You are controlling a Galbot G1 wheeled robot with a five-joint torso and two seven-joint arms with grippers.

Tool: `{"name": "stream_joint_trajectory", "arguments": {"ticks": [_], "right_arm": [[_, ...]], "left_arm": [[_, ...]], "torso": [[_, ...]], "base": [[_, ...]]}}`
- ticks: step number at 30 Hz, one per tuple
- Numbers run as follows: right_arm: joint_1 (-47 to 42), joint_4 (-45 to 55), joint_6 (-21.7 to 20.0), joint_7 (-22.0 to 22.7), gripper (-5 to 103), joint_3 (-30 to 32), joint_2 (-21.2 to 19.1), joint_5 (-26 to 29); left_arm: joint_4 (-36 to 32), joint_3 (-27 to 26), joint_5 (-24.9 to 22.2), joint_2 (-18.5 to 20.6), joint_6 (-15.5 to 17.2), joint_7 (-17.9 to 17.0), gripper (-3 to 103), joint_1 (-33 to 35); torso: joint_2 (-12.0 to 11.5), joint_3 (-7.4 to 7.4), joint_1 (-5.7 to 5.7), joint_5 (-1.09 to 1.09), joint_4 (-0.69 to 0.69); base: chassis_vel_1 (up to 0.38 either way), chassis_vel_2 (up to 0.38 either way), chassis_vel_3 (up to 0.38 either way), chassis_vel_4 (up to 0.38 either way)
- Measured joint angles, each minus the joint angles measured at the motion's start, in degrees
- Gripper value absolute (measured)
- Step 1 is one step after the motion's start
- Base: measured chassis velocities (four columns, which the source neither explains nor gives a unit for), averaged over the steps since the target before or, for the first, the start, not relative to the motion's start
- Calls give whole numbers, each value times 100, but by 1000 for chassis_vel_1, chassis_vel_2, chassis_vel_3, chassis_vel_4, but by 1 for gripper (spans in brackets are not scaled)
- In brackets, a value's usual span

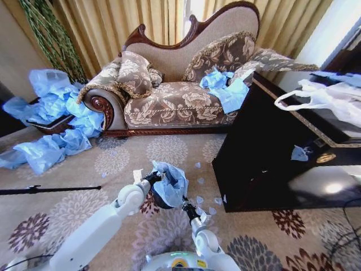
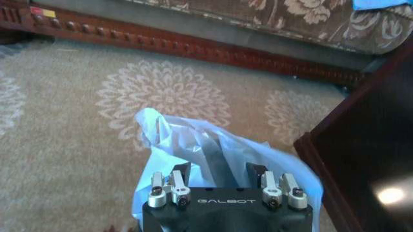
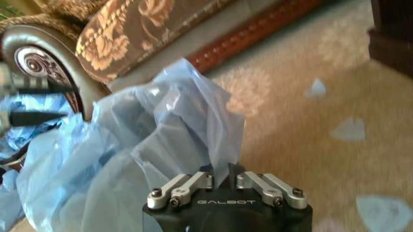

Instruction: Place a garbage bag over the trash bin.

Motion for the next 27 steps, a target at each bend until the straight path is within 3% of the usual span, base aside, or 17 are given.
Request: {"name": "stream_joint_trajectory", "arguments": {"ticks": [5, 10, 11, 12, 15, 18, 19, 20, 22, 27], "right_arm": [[31, 236, 170, 14, 35, 61, -210, -518], [37, 292, 315, 16, 46, 73, -329, -804], [36, 333, 346, 17, 57, 72, -375, -886], [34, 366, 366, 21, 57, 70, -400, -932], [35, 445, 445, 36, 73, 72, -483, -1122], [41, 484, 464, 37, 79, 77, -536, -1173], [47, 550, 467, 48, 89, 71, -597, -1183], [49, 567, 467, 54, 89, 69, -613, -1183], [52, 603, 467, 64, 95, 64, -640, -1183], [32, 801, 460, 129, 100, 76, -775, -1155]], "left_arm": [[-31, -172, -98, 65, 75, 5, 61, 108], [40, -212, -125, 22, 78, 4, 64, 135], [112, -212, -127, -26, 78, -1, 60, 136], [158, -202, -120, -63, 79, -7, 56, 138], [239, -168, -91, -148, 128, -39, 48, 152], [285, -161, -68, -183, 133, -39, 38, 150], [360, -148, -33, -220, 134, -37, 38, 136], [386, -147, -23, -232, 135, -37, 27, 130], [420, -145, -10, -250, 145, -43, 27, 121], [399, -151, -10, -259, 220, -137, 6, 132]], "torso": [[0, 0, 0, -1, 0], [0, 0, 0, -2, 0], [0, 0, 0, -2, -1], [0, 0, 0, -2, -1], [0, 0, 0, -2, -1], [0, 0, 0, -2, -1], [0, 0, 0, -2, -1], [0, 0, 0, -2, -1], [0, 0, 0, -2, -1], [0, 0, 0, -2, -1]], "base": [[0, 0, 0, 0], [0, 0, 0, 0], [0, 0, 0, 0], [0, 0, 0, 0], [0, 0, 0, 0], [0, 0, 0, 0], [0, 0, 0, 0], [0, 0, 0, 0], [0, 0, 0, 0], [0, 0, 0, 0]]}}
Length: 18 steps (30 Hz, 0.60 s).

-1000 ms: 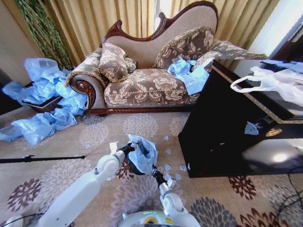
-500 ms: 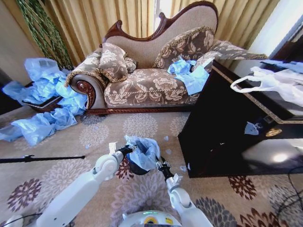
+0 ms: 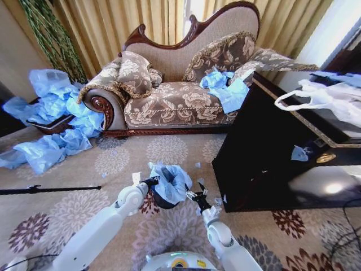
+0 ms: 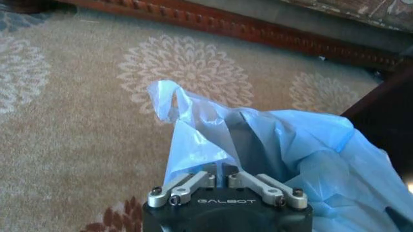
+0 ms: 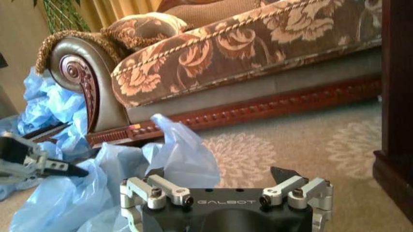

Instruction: Place a garbage bag over the trash bin.

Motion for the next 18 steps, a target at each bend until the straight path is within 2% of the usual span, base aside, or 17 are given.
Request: {"name": "stream_joint_trajectory", "arguments": {"ticks": [2, 9, 18], "right_arm": [[-13, 93, -6, 32, 100, 40, -76, 30], [13, 199, -7, 48, 100, 109, -207, 76], [-14, 265, -14, -268, 100, 119, -126, 527]], "left_arm": [[-74, -55, -37, 67, -5, -2, 1, 62], [-266, -269, -225, 190, -230, 111, 0, 254], [-839, -681, -1417, 389, -760, 276, 0, 541]], "torso": [[0, 0, 0, 0, 0], [0, 0, 0, 0, 1], [0, -1, 0, 0, 1]], "base": [[0, 0, 0, 0], [0, 0, 0, 0], [0, 0, 0, 0]]}}
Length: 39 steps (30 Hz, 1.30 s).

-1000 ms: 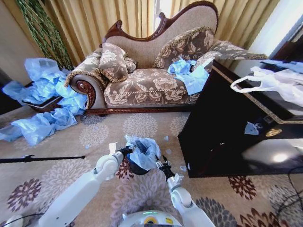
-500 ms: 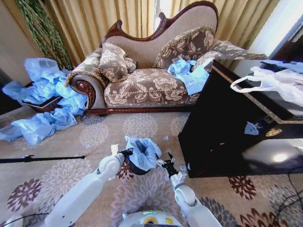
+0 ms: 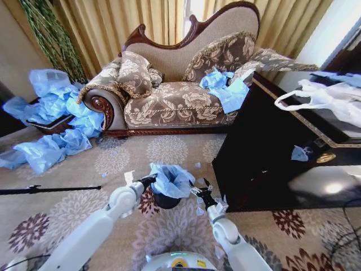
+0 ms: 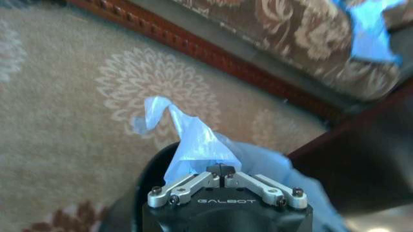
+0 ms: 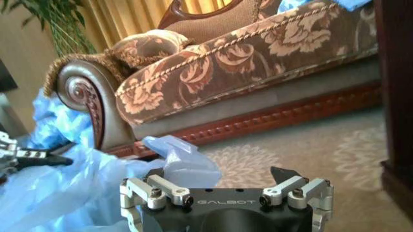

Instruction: Place a garbage bag over the trash bin.

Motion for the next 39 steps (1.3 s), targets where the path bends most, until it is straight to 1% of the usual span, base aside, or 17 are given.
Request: {"name": "stream_joint_trajectory", "arguments": {"ticks": [4, 7, 11, 12, 17, 19, 22, 23, 25, 26, 29, 33, 35, 36, 37, 38, 39], "right_arm": [[-80, 67, 12, -281, 100, 48, 45, 127], [-95, 65, 99, -343, 100, 84, 45, -114], [-55, -121, 438, -332, 100, 349, 2, -1463], [-55, -121, 438, -332, 100, 349, 2, -1463], [43, -126, 640, -451, 100, 456, -114, -2182], [128, -359, 905, -682, 100, 533, -113, -2706], [136, -373, 932, -832, 100, 526, -111, -2754], [119, -338, 897, -981, 100, 483, -120, -2626], [55, -197, 692, -1313, 100, 315, -129, -1765], [55, -197, 692, -1313, 100, 315, -129, -1765], [36, 66, 273, -1509, 100, 212, -66, -514], [96, 235, 166, -1459, 100, 217, -106, -301], [91, 458, -58, -1392, 100, 221, -189, 282], [91, 458, -58, -1392, 100, 221, -189, 282], [65, 566, -241, -1302, 100, 219, -210, 711], [-15, 686, -566, -1271, 100, 241, -229, 1610], [-52, 688, -655, -1332, 100, 266, -230, 1940]], "left_arm": [[-33, -35, -296, 39, -193, 166, 0, 92], [-7, -44, -403, 37, -268, 254, 0, 153], [82, -70, -514, 48, -452, 497, 0, 270], [82, -70, -514, 48, -452, 497, 0, 270], [88, -18, -417, 75, -588, 674, 0, 317], [34, -2, -448, 71, -627, 717, 0, 300], [11, 12, -498, 73, -657, 748, 0, 286], [-8, 16, -575, 72, -686, 768, 0, 275], [-39, 16, -707, 58, -718, 789, 0, 261], [-39, 16, -707, 58, -718, 789, 0, 261], [-42, 41, -710, 52, -722, 807, 0, 352], [-42, 82, -686, 41, -722, 821, 0, 399], [-30, 106, -672, 13, -721, 823, 0, 396], [-30, 106, -672, 13, -721, 823, 0, 396], [-23, 109, -664, 2, -720, 823, 0, 395], [-4, 111, -647, -8, -716, 823, 0, 402], [10, 111, -638, -10, -715, 819, 0, 407]], "torso": [[0, 0, 0, 0, -1], [0, 0, 0, -1, -1], [0, 1, 0, 0, -1], [0, 1, 0, 0, -1], [0, 1, 0, -2, 0], [0, 1, 0, 1, -1], [0, 1, 0, 1, -2], [0, 1, 0, 0, -1], [0, 1, 0, 0, -1], [0, 1, 0, 0, -1], [0, 1, 0, 0, -1], [0, 1, 0, 0, 1], [0, 1, 0, -1, -1], [0, 1, 0, -1, -1], [0, 1, 0, -1, -1], [0, 0, 0, -1, -1], [0, 0, 0, -1, -1]], "base": [[0, 0, 0, 0], [0, 0, 0, 0], [0, 0, 0, 0], [0, 0, 0, 0], [0, 0, 0, 0], [0, 0, 0, 0], [0, 0, 0, 0], [0, 0, 0, 0], [0, 0, 0, 0], [0, 0, 0, 0], [0, 0, 0, 0], [0, 0, 0, 0], [0, 0, 0, 0], [0, 0, 0, 0], [0, 0, 0, 0], [0, 0, 0, 0], [0, 0, 0, 0]]}}
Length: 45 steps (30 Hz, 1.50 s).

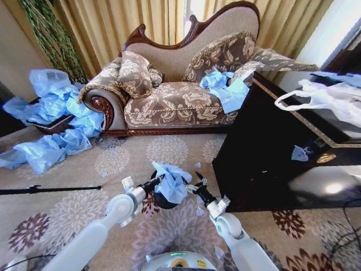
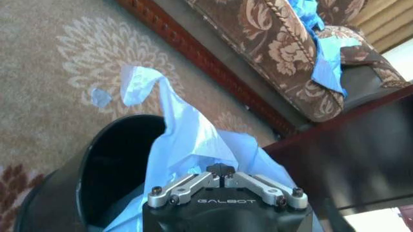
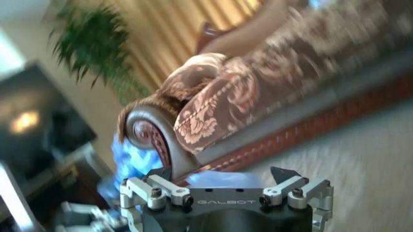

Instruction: Place a garbage bag over the trash bin.

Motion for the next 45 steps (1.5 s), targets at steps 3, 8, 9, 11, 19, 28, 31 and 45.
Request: {"name": "stream_joint_trajectory", "arguments": {"ticks": [3, 8, 9, 11, 19, 28, 31, 45], "right_arm": [[-79, 2, -197, -244, 100, 57, -9, 752], [-23, -106, 37, -566, 100, 148, 4, -259], [-23, -106, 37, -566, 100, 148, 4, -259], [195, -366, 603, -92, 100, 163, 49, -2057], [662, -1078, 1200, 155, 100, 124, -38, -4521], [1186, -1471, 988, 60, 100, -191, -98, -4982], [1334, -1492, 853, 0, 100, -292, -145, -4996], [1713, -1736, 562, 105, 68, -496, -203, -5042]], "left_arm": [[64, -11, 14, -1, 1, -13, 0, 4], [111, -82, -7, 8, -4, -33, 0, -33], [111, -82, -7, 8, -4, -33, 0, -33], [96, -95, -11, 19, -5, -34, 0, -23], [74, -56, -6, -16, -4, -30, 0, -15], [-18, -77, 11, -9, -5, 27, 0, 48], [-67, -90, 43, 13, -12, 78, 0, 96], [-244, -122, 140, 62, -32, 278, 0, 350]], "torso": [[0, 0, 0, 0, -1], [0, 0, 0, 0, 0], [0, 0, 0, 0, 0], [0, 0, 0, 2, 0], [0, 0, 0, 1, 0], [0, 0, 0, 1, 0], [0, 0, 0, 0, 0], [0, 0, 0, 0, -1]], "base": [[0, 0, 0, 0], [0, 0, 0, 0], [0, 0, 0, 0], [0, 0, 0, 0], [0, 0, 0, 0], [0, 0, 0, 0], [0, 0, 0, 0], [0, 0, 0, 0]]}}
